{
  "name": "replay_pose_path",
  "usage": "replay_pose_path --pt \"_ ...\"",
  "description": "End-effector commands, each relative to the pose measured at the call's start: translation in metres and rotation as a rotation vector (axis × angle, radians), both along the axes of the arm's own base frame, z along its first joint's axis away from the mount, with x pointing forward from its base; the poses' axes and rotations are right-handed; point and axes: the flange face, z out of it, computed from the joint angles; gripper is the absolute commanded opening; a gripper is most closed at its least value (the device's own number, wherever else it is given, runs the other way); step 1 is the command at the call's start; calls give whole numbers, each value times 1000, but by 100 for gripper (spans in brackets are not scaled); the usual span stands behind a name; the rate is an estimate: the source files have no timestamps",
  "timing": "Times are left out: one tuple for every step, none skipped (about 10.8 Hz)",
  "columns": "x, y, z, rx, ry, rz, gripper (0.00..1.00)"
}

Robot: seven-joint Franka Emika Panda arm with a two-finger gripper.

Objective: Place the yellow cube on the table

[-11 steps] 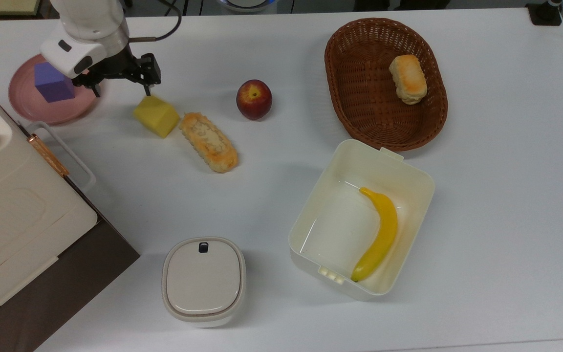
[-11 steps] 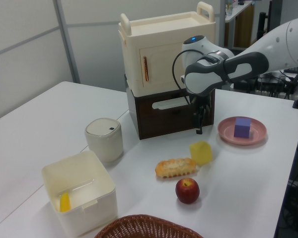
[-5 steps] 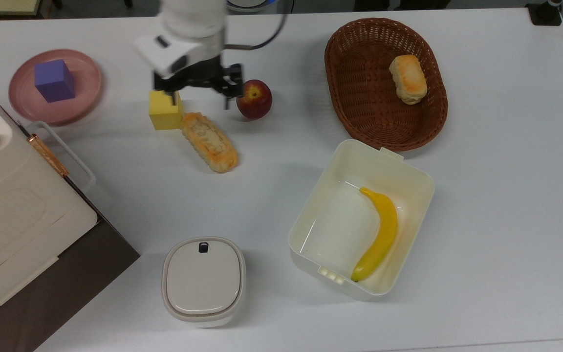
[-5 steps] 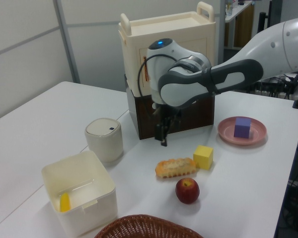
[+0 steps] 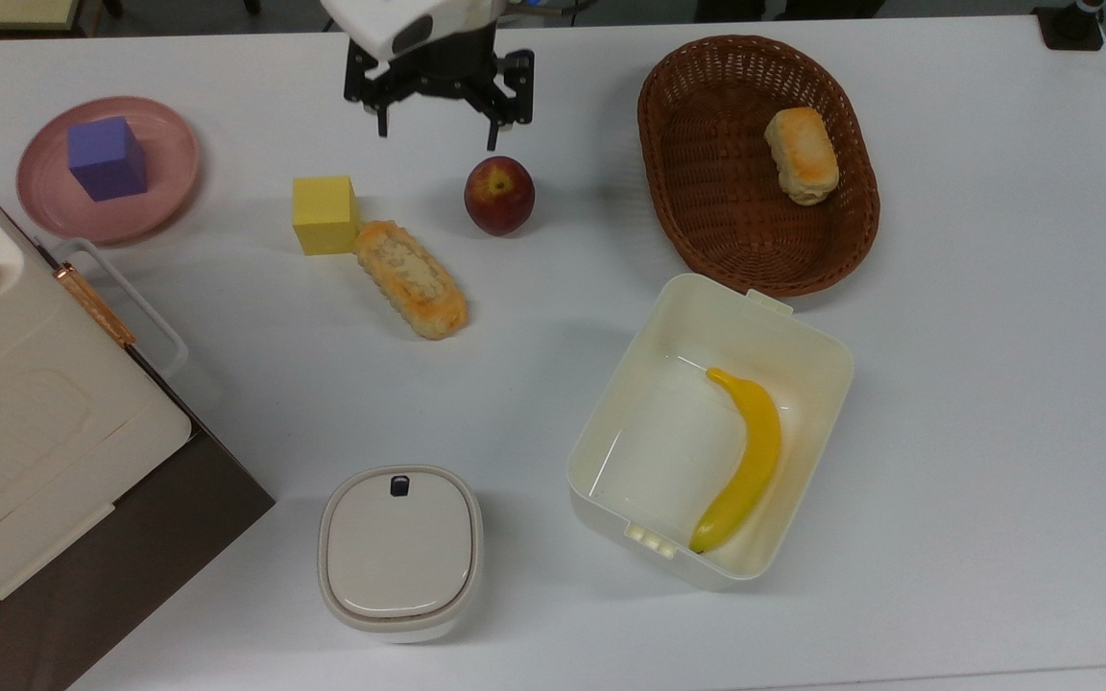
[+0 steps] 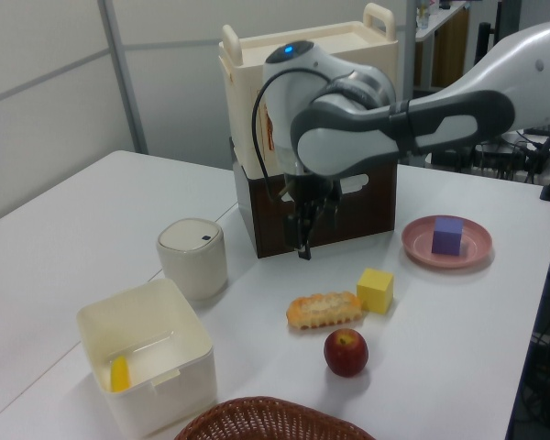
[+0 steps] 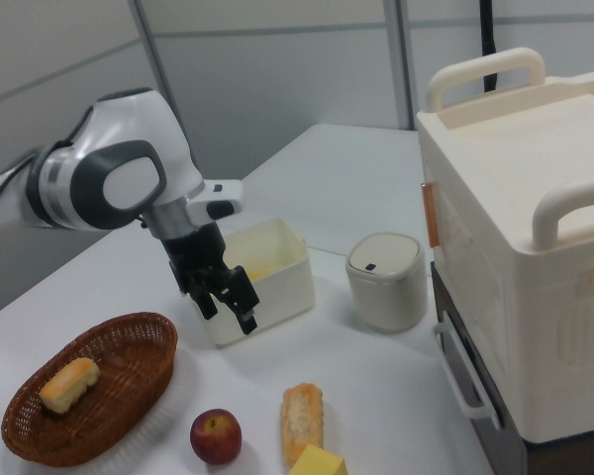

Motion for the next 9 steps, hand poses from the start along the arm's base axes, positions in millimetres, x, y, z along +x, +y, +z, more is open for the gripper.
replay_pose_path --pt "-14 10 27 84 9 -49 100" --pt "-17 13 26 83 28 -42 100" --pt "-17 12 29 83 26 -42 100" --pt "-15 10 30 84 20 -48 100" --pt "-14 9 33 85 8 -50 100" --pt "-14 9 36 85 6 -50 100" --pt "-14 8 36 84 4 -50 100" --pt "-13 8 35 83 3 -48 100" --pt "-13 8 36 83 1 -48 100"
